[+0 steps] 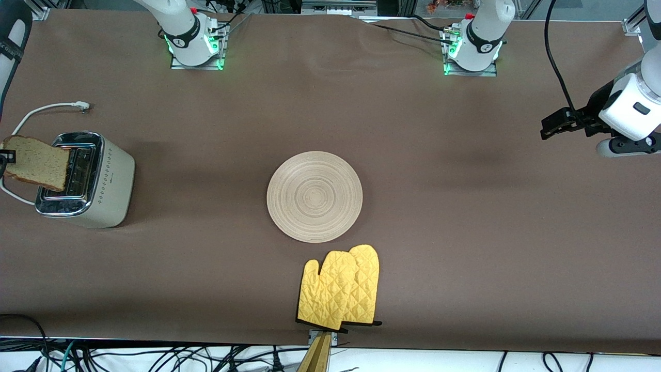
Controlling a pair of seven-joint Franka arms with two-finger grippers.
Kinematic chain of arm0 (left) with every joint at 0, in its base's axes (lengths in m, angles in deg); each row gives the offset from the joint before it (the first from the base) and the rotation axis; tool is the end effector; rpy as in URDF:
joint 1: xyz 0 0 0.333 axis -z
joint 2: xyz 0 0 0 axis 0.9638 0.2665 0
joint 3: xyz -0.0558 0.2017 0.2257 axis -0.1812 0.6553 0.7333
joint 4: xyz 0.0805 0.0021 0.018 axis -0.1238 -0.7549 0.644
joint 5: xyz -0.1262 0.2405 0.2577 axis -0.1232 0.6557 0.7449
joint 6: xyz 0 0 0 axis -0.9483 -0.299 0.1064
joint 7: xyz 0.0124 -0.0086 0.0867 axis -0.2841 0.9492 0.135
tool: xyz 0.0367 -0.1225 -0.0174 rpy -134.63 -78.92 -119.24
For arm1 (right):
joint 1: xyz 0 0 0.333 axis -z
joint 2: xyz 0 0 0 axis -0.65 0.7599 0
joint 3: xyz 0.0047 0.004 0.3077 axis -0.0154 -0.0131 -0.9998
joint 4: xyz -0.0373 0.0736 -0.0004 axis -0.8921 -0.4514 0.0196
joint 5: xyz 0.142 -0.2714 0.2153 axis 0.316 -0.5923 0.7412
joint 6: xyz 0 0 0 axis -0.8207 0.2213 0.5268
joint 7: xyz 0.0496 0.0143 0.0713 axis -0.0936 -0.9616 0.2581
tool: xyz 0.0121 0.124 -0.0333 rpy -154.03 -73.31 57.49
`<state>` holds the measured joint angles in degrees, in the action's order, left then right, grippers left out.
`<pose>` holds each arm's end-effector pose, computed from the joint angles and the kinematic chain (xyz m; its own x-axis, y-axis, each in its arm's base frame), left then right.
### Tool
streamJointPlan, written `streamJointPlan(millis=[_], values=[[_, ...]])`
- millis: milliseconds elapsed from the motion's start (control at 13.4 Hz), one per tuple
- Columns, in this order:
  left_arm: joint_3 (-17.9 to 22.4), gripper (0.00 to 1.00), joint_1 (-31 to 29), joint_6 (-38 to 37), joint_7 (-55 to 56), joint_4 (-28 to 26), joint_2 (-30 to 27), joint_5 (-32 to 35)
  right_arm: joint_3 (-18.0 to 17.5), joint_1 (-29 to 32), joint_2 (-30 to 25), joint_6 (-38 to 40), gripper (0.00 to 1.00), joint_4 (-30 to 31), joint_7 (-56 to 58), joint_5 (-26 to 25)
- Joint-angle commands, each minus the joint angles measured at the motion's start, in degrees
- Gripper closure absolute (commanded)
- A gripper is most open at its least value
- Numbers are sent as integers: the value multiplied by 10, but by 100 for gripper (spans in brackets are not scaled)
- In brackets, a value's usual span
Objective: Move plate and put bread in toaster
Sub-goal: 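Hold the bread upright above a toaster slot with the right gripper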
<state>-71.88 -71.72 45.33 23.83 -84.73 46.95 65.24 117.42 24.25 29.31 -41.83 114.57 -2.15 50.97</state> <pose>0.5451 -0.0333 0.5645 0.9881 0.1101 -0.1078 0.1097 -0.9939 -0.0098 0.6107 -0.1753 0.4717 0.9553 -0.0199 -0.2950 0.0472 -0.9747 0.2186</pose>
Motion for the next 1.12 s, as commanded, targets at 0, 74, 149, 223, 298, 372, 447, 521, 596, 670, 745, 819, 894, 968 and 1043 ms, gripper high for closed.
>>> streamJointPlan(millis=[0, 74, 149, 223, 298, 372, 447, 521, 596, 670, 745, 819, 894, 968, 1043], values=[[-2, 0, -6, -8, 3, 12, 5, -13, 4, 13, 14, -22, 100, -3, 10, -9], [-2, 0, -6, -8, 3, 13, 4, -13, 4, 17, 18, -27, 100, -3, 9, -9], [-2, 0, -6, -8, 3, 13, 4, -13, 4, 18, 22, -31, 100, -3, 9, -9], [-2, 0, -6, -8, 3, 13, 5, -13, 4, 20, 26, -38, 100, -2, 9, -9], [-2, 0, -6, -8, 3, 13, 4, -13, 3, 20, 29, -42, 100, -2, 9, -9], [-2, 0, -6, -8, 3, 13, 5, -13, 3, 21, 33, -47, 100, -2, 8, -8], [-2, 0, -6, -8, 3, 13, 5, -13, 3, 20, 35, -48, 100, 0, 7, -6], [-3, 0, -6, -7, 3, 12, 4, -13, 2, 20, 36, -48, 100, 0, 5, -3], [-2, 0, -6, -8, 3, 12, 5, -13, 1, 20, 36, -48, 100, 0, 3, -3], [-2, 0, -6, -8, 3, 13, 5, -13, 1, 19, 37, -48, 100, 1, 1, -2], [-2, 0, -6, -7, 3, 13, 5, -13, 0, 17, 40, -48, 100, 2, -2, -1], [-2, 0, -6, -8, 3, 13, 5, -13, 0, 13, 41, -45, 100, 4, -2, 0], [-2, 0, -6, -7, 3, 12, 5, -13, 0, 11, 40, -40, 100, 5, -2, 0], [-2, 0, -6, -8, 3, 13, 5, -13, 0, 9, 40, -39, 100, 8, 2, 0], [-2, 0, -6, -8, 4, 12, 5, -13, 0, 8, 40, -38, 100, 15, 6, 0]])
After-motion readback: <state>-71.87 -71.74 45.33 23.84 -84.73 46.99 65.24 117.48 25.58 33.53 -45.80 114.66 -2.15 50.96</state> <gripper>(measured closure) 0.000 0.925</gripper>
